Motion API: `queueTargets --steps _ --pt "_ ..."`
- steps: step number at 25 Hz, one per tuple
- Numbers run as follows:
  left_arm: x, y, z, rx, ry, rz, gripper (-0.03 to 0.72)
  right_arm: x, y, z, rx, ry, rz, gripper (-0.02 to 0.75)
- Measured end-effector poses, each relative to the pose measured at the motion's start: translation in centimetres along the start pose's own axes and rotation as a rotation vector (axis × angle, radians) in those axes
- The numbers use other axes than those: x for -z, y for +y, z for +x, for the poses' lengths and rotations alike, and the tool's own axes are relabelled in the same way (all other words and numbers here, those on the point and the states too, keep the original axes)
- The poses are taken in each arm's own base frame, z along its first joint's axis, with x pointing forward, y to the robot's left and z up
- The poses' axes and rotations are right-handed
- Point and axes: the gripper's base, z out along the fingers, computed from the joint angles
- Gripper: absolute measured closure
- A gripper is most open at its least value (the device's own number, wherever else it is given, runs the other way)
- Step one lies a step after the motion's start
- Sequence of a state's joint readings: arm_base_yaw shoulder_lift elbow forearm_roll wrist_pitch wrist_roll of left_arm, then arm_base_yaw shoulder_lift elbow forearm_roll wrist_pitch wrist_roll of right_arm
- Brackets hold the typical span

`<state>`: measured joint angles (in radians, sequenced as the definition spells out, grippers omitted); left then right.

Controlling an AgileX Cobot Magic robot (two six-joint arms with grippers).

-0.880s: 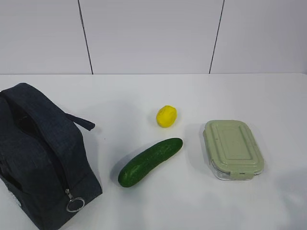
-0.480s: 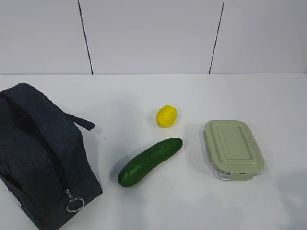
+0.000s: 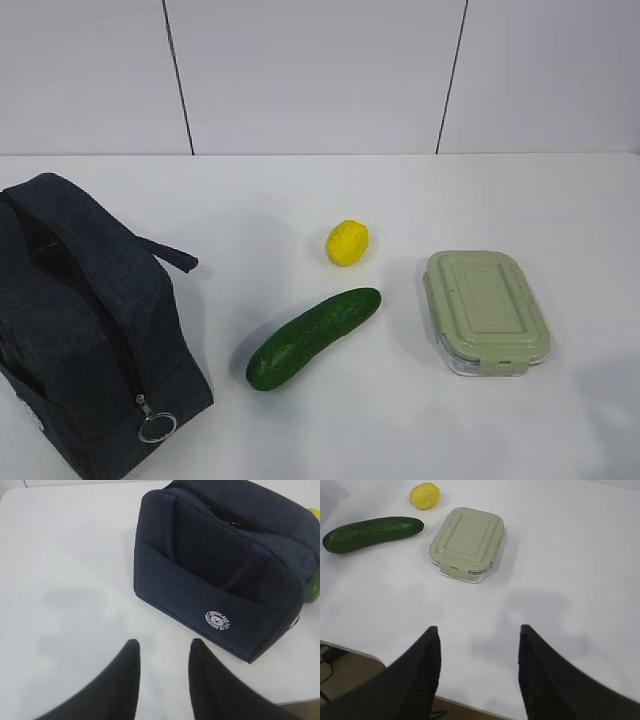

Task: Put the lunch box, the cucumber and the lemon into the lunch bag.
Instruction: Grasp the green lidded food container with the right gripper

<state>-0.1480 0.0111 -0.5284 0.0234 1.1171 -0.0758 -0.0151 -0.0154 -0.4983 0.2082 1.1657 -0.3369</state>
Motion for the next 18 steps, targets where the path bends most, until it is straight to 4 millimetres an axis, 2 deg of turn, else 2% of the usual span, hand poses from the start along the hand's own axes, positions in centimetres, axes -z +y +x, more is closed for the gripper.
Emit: queueTargets --steps 18 --pt "0.0 0.0 0.0 0.0 0.0 0.0 0.446 0.0 0.12 -0.04 -0.006 -0.005 -0.013 0.349"
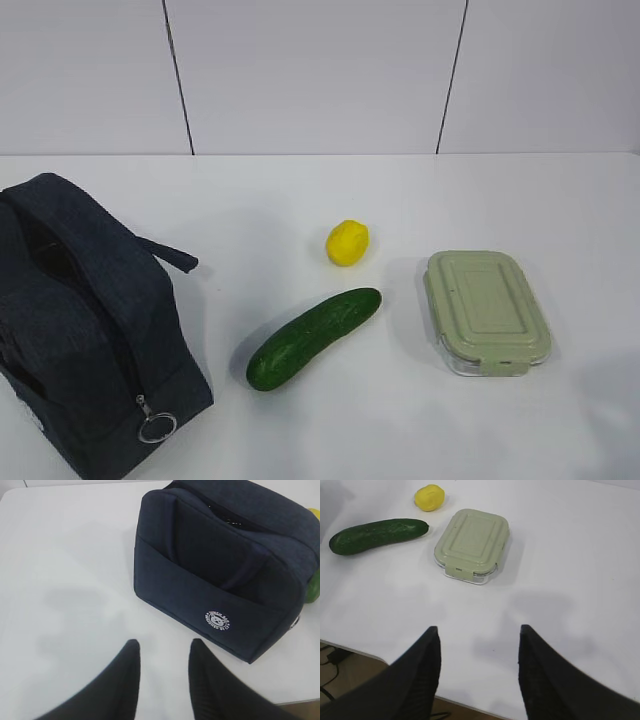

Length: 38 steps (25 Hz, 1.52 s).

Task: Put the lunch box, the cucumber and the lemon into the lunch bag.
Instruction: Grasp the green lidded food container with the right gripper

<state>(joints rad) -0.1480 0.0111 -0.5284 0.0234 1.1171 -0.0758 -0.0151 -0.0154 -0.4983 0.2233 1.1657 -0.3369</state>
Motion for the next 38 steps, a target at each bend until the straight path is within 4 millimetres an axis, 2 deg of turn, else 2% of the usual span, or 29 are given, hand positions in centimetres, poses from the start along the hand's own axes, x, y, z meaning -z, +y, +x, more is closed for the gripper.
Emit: queueTargets --steps 8,17,25,30,38 --pt "0.0 0.0 0.0 0.0 0.0 0.0 0.446 0.0 0.0 -0.4 -0.007 -0.025 -0.006 0.349" --pt "0.0 0.0 0.0 0.0 0.0 0.0 0.446 0.1 -0.9 -3.7 -0.01 -0.139 -0.027 0.349" --pt "0.0 0.0 0.0 0.0 0.0 0.0 0.446 -1.3 -3.1 -4.2 -0.029 -0.03 0.038 0.349" --pt "0.0 0.0 0.0 0.0 0.0 0.0 0.446 -2.2 -3.6 -6.3 -0.083 0.039 0.064 0.349" --pt "0.0 0.0 0.0 0.0 0.0 0.0 0.446 -4.9 -3.4 -11.6 -0.147 0.073 -0.013 0.349"
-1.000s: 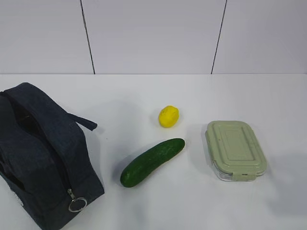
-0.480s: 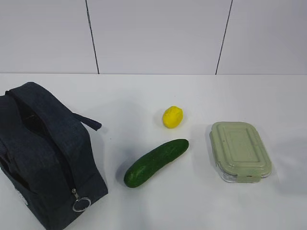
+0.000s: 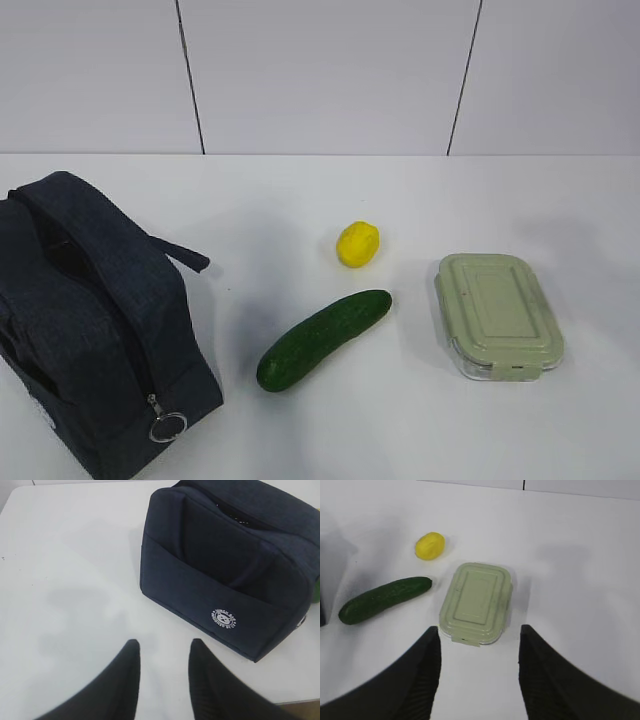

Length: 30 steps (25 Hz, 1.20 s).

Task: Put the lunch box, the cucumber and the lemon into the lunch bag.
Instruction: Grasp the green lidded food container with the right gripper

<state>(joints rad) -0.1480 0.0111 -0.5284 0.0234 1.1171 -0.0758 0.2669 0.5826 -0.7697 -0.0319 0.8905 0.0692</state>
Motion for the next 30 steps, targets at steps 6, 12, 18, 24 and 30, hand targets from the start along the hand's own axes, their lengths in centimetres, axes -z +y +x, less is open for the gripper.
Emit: queueTargets --steps 6,12,18,24,30 --pt "0.0 0.0 0.0 0.0 0.0 0.0 0.446 -1.4 0.4 -2.6 -0.014 0.019 -0.03 0.349" --pt "0.0 0.0 0.0 0.0 0.0 0.0 0.446 -2.1 1.7 -5.6 -0.038 -0.03 -0.158 0.349" --pt "0.0 0.0 0.0 0.0 0.0 0.0 0.446 -4.4 3.5 -9.0 0.034 0.022 -0.326 0.349" --pt "0.0 0.0 0.0 0.0 0.0 0.0 0.446 -6.8 4.2 -10.4 0.07 0.124 -0.432 0.349" --pt "0.0 0.0 0.0 -0.002 0.0 -0.003 0.446 -8.2 0.4 -10.5 -0.055 0.169 -0.535 0.349"
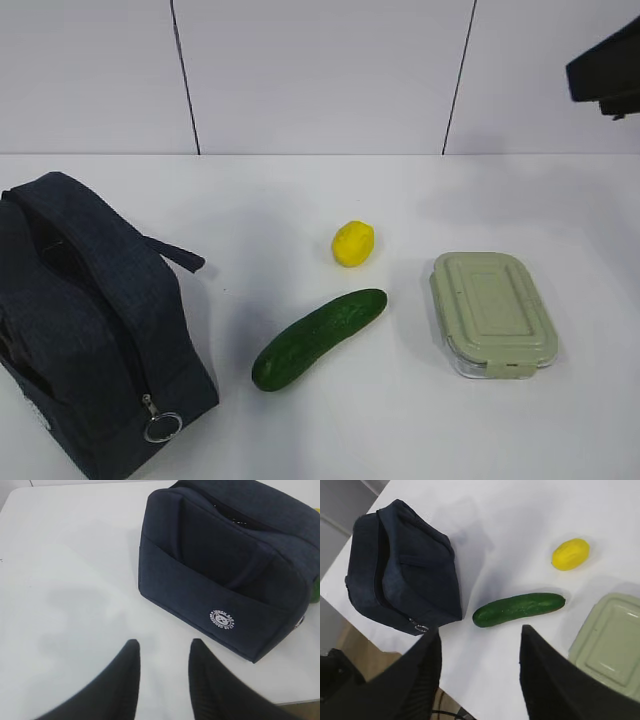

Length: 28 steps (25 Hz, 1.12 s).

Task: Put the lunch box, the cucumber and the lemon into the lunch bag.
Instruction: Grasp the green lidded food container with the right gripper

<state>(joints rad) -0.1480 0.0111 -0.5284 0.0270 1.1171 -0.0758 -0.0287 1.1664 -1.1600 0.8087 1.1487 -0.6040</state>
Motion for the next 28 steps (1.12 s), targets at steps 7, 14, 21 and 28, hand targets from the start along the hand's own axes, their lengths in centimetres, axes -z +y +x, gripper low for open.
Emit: queueTargets --steps 7,14,21,28 --pt "0.0 0.0 0.0 0.0 0.0 0.0 0.446 0.5 -6.8 -0.8 -0.15 -0.104 -0.038 0.349" --pt "0.0 0.0 0.0 0.0 0.0 0.0 0.446 -2.0 -11.7 1.1 -0.277 0.006 -0.017 0.349" --pt "0.0 0.0 0.0 0.0 0.0 0.0 0.446 -4.4 -12.8 5.1 -0.312 0.108 -0.062 0.349" --pt "0.0 0.0 0.0 0.0 0.0 0.0 0.446 -3.6 -17.0 7.7 -0.454 0.024 -0.042 0.348"
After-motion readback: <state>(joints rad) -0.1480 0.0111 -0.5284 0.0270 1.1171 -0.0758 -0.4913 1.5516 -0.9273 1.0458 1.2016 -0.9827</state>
